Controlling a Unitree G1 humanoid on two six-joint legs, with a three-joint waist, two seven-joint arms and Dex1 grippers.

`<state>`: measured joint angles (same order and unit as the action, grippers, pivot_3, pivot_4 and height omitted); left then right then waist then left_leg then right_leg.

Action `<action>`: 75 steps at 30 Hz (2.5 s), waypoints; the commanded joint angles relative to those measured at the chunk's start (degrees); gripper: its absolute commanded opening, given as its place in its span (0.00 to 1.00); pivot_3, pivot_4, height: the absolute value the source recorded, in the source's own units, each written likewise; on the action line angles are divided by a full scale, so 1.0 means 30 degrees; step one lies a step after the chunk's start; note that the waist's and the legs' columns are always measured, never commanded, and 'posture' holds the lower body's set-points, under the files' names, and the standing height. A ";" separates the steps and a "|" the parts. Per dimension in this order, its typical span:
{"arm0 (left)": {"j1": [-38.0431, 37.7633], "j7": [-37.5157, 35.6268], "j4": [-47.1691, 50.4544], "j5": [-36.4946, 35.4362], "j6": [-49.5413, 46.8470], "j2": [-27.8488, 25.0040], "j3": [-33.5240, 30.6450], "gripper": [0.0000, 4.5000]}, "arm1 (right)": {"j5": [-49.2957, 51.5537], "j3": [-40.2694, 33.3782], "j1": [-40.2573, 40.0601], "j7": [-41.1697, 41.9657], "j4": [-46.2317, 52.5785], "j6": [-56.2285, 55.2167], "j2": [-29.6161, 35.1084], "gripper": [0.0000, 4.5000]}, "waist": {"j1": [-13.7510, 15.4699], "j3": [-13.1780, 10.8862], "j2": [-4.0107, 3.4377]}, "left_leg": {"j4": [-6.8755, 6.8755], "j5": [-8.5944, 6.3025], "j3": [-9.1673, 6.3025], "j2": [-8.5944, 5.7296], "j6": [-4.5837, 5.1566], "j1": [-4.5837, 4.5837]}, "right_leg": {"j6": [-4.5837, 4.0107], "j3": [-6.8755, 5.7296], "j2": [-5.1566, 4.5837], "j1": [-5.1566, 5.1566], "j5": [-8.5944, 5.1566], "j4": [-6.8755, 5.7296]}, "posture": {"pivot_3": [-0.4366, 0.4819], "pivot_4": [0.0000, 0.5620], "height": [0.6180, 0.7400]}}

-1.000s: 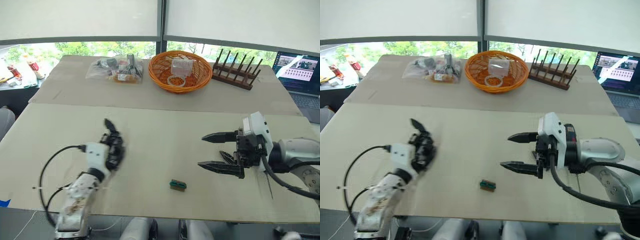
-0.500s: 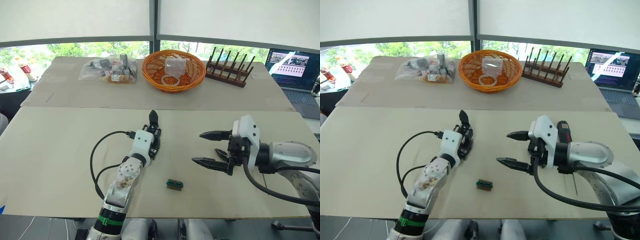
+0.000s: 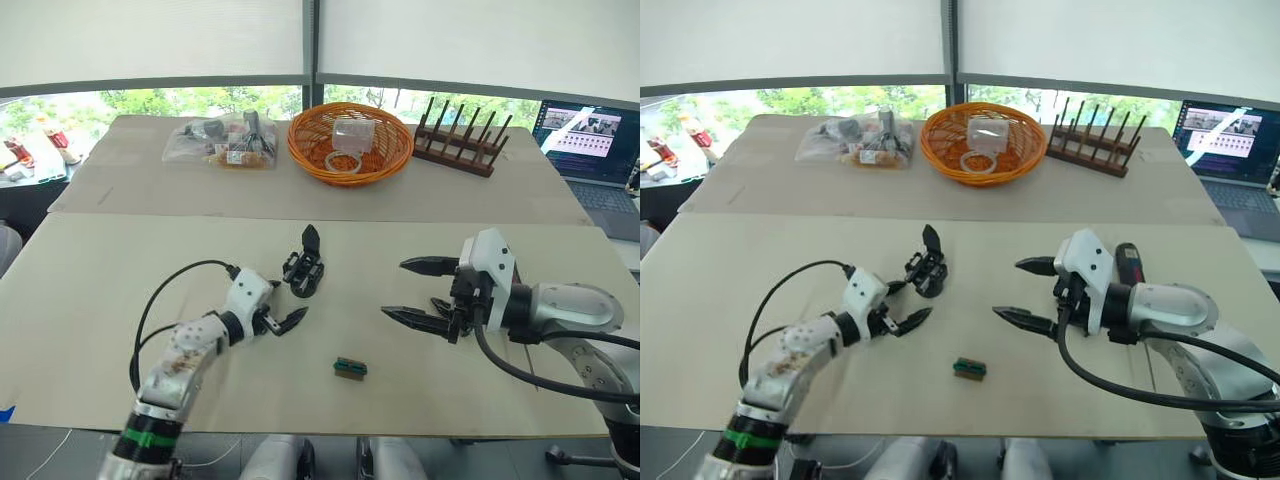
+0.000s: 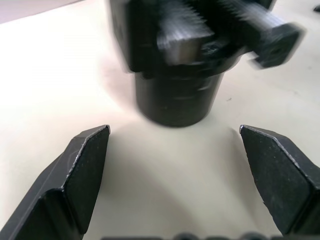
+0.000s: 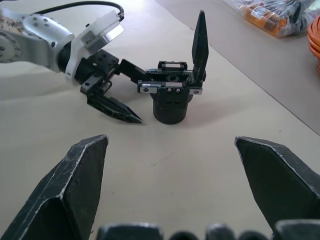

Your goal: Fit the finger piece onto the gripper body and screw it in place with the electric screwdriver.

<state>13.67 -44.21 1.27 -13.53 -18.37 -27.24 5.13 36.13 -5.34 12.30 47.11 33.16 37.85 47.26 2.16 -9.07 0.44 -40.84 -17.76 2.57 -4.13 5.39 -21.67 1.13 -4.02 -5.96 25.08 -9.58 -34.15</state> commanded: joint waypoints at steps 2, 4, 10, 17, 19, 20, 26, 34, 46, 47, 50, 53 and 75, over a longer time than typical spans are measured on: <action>0.2833 -0.4028 -0.4990 0.0002 0.4162 -0.0269 0.0347 0.98 | -0.0029 -0.0838 -0.0078 -0.0293 0.0785 -0.0549 -0.0017 1.00 | 0.0027 0.0000 0.0000 | 0.0000 0.0002 0.0000 -0.0006 0.0000 -0.0001 | 0.0000 -0.0032 0.0068 -0.0004 0.0000 0.0000 | 0.48 0.27 1.00; 0.4329 -0.4828 -0.7342 0.0201 0.5325 0.0083 0.0441 0.98 | 0.0017 -0.0930 -0.0228 -0.0390 0.1035 -0.0510 -0.0007 1.00 | 0.0042 0.0000 0.0001 | -0.0004 0.0004 0.0001 -0.0006 -0.0001 -0.0002 | 0.0000 -0.0043 0.0111 -0.0011 0.0001 0.0006 | 0.48 0.27 1.00; 0.7073 -0.5717 -1.1687 0.0932 0.7445 0.1099 0.0616 0.98 | 0.0154 -0.0860 -0.0512 -0.0634 0.1564 -0.0352 -0.0036 1.00 | -0.0066 -0.0001 0.0003 | -0.0003 0.0021 0.0007 -0.0007 -0.0028 0.0016 | 0.0000 -0.0045 0.0124 -0.0029 0.0001 0.0016 | 0.48 0.27 1.00; 0.5342 -0.6114 -0.9046 -0.0114 0.6318 0.1229 0.0161 0.57 | 0.0261 -0.0786 -0.0635 -0.0823 0.1779 -0.0286 -0.0171 1.00 | -0.0442 -0.0001 0.0002 | 0.0006 0.0030 0.0007 0.0014 -0.0050 0.0028 | -0.0003 -0.0024 0.0043 -0.0021 0.0001 0.0012 | 0.48 0.27 1.00; 0.3772 -0.4515 -0.5970 -0.0578 0.5205 0.1711 -0.0251 0.52 | 0.0293 -0.0734 -0.0693 -0.0930 0.1821 -0.0255 -0.0287 1.00 | -0.0497 -0.0001 0.0002 | 0.0007 0.0030 0.0007 0.0014 -0.0049 0.0024 | -0.0003 -0.0023 0.0039 -0.0017 0.0001 0.0015 | 0.48 0.27 1.00; 0.3148 -0.3825 -0.4708 -0.0726 0.4716 0.1924 -0.0423 0.52 | 0.0304 -0.0718 -0.0731 -0.0969 0.1856 -0.0239 -0.0337 1.00 | -0.0493 -0.0001 0.0002 | 0.0013 0.0029 0.0007 0.0013 -0.0049 0.0027 | -0.0002 -0.0009 0.0020 -0.0017 0.0001 0.0014 | 0.48 0.27 1.00; 0.0762 0.2404 0.1554 0.0949 0.0827 0.3871 -0.0096 0.52 | 0.0372 -0.0604 -0.1094 -0.1046 0.2105 -0.0208 -0.0528 1.00 | -0.0230 -0.0007 0.0010 | -0.0008 0.0029 0.0004 0.0001 -0.0050 -0.0002 | -0.0001 0.0028 -0.0034 -0.0021 0.0002 0.0012 | 0.48 0.27 1.00; -0.0310 0.6092 0.2860 0.3272 -0.0527 0.5484 0.1613 0.52 | 0.0108 -0.0051 -0.0743 -0.0799 0.1731 -0.0358 -0.0569 1.00 | -0.0002 -0.0008 0.0013 | 0.0001 0.0029 0.0003 -0.0001 -0.0035 -0.0020 | -0.0002 0.0050 -0.0022 0.0007 0.0006 0.0010 | 0.48 0.27 1.00; -0.0984 0.1705 0.1436 0.1438 0.0852 0.2045 0.0881 0.99 | 0.0080 -0.0227 -0.0874 -0.0583 0.1709 -0.0358 -0.0436 1.00 | -0.0012 -0.0004 0.0007 | -0.0003 0.0022 0.0003 0.0010 -0.0016 -0.0017 | -0.0008 0.0065 -0.0027 0.0020 0.0005 -0.0003 | 0.48 0.27 1.00; -0.0827 0.1134 0.1093 0.1287 0.1265 0.1659 0.0832 0.99 | 0.0058 -0.0256 -0.0916 -0.0575 0.1708 -0.0380 -0.0419 1.00 | -0.0012 -0.0004 0.0006 | -0.0002 0.0022 0.0003 0.0011 -0.0017 -0.0014 | -0.0010 0.0063 -0.0025 0.0020 0.0003 -0.0006 | 0.48 0.27 1.00; -0.0278 -0.0757 0.0026 0.0781 0.2191 0.0594 0.0739 0.99 | 0.0046 -0.0528 -0.1080 -0.0562 0.1734 -0.0361 -0.0264 1.00 | -0.0002 -0.0003 0.0004 | -0.0001 0.0022 0.0002 0.0011 -0.0017 -0.0010 | -0.0012 0.0058 -0.0024 0.0019 0.0002 -0.0006 | 0.48 0.27 1.00; 0.0108 -0.2614 -0.0462 0.0153 0.2532 -0.0200 0.0731 0.99 | 0.0169 -0.0961 -0.1370 -0.0465 0.1883 -0.0140 0.0125 1.00 | -0.0012 -0.0003 0.0005 | -0.0002 0.0023 0.0002 0.0005 -0.0016 -0.0014 | -0.0012 0.0047 -0.0024 0.0016 0.0002 -0.0001 | 0.48 0.27 1.00; 0.5923 -0.9917 0.8278 -0.9012 -0.4989 -0.6266 -0.0619 0.99 | -0.4537 0.9781 0.9680 0.4780 -1.0290 0.8399 0.5972 1.00 | -0.0723 -0.0038 -0.0031 | 0.0011 0.0090 -0.0010 0.0013 0.0039 -0.0029 | -0.0036 0.0019 -0.0024 0.0010 -0.0025 0.0021 | 0.48 0.27 1.00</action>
<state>30.70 -74.53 24.02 -40.29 -33.78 -46.19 3.52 25.21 22.07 39.38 59.74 4.79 63.72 65.48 -0.01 -9.18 0.35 -40.80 -17.50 2.54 -4.09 5.48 -21.76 1.02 -3.98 -6.03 25.10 -9.65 -34.09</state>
